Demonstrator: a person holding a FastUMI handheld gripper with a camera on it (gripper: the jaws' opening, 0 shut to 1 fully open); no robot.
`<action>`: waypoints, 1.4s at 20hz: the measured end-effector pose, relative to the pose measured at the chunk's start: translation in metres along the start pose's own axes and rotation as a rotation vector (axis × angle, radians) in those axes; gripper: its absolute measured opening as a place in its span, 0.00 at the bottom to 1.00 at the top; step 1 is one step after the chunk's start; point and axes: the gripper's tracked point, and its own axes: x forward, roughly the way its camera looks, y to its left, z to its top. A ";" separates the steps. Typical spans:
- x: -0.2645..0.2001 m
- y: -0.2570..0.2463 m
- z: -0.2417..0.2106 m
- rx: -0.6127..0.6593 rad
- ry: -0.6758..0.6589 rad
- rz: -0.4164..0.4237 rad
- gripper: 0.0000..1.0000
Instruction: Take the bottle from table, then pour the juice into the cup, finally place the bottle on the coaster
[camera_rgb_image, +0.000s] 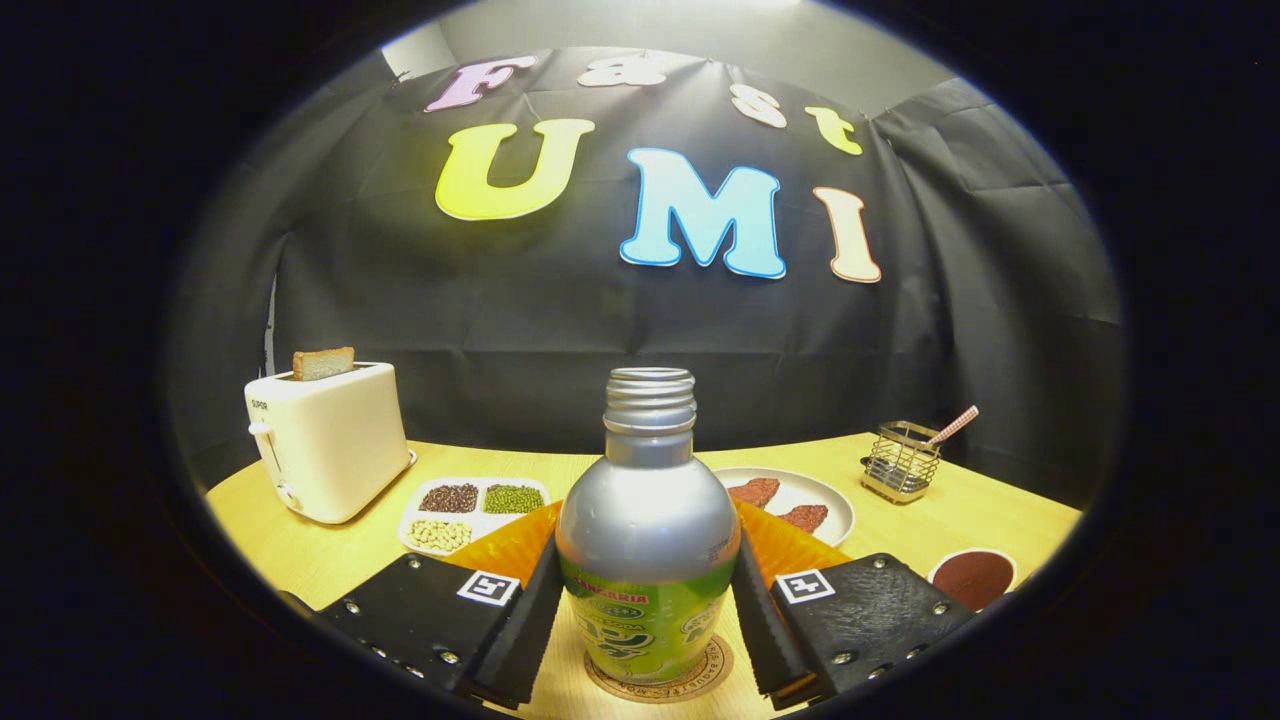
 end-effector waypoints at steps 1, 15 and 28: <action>0.001 -0.001 -0.004 -0.002 0.010 -0.002 0.79; -0.005 -0.006 -0.004 0.026 -0.037 0.018 0.84; -0.096 -0.022 0.147 -0.041 -0.206 0.120 0.98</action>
